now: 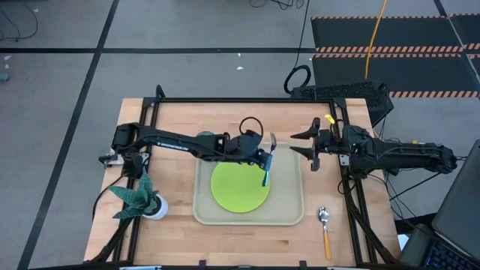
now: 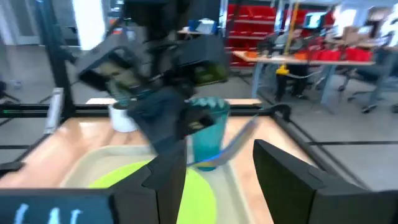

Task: Pick and place plate/cup/fork/spoon on tray
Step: Put the iridescent fork on the gray serving tray

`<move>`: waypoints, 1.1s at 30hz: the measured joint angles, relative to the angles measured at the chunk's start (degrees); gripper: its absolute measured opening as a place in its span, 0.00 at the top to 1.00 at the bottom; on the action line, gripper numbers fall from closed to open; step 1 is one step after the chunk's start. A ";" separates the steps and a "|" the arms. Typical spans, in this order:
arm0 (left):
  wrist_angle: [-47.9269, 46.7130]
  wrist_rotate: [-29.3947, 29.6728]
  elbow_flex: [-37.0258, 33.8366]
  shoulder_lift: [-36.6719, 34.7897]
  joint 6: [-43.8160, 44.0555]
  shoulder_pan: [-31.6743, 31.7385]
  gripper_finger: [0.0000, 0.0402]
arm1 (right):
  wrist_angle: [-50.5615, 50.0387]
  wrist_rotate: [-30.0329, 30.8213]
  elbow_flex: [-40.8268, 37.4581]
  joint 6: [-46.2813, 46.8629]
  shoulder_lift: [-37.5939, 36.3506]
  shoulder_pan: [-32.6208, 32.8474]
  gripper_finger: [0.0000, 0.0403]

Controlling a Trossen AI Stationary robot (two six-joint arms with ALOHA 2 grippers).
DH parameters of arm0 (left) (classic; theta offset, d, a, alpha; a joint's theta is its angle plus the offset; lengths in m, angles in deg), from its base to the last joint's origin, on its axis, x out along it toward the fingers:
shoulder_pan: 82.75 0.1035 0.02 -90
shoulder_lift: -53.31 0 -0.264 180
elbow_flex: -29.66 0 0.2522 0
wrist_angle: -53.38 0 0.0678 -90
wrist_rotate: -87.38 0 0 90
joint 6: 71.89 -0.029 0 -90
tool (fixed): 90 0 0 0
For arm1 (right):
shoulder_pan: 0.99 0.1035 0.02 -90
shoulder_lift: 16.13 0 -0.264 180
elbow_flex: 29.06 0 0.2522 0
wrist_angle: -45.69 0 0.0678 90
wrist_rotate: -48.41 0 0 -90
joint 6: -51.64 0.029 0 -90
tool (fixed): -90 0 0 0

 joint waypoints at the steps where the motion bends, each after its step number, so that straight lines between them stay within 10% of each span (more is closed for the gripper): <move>1: -0.36 -0.02 0.02 0.01 1.20 -0.34 0.98 | 0.28 1.65 0.00 -0.45 -0.16 0.00 0.55; 15: 2.80 -1.82 0.56 2.68 16.29 -3.06 0.98 | 5.93 12.55 0.00 -4.54 -0.06 0.00 0.55; 28: -22.83 -4.70 40.36 23.12 7.42 -3.65 0.98 | -3.68 12.78 -0.01 -8.08 -4.59 -0.02 0.55; 33: -34.32 -3.40 43.41 23.32 8.15 -3.61 0.98 | -11.91 15.56 0.46 -7.00 -14.30 0.00 0.55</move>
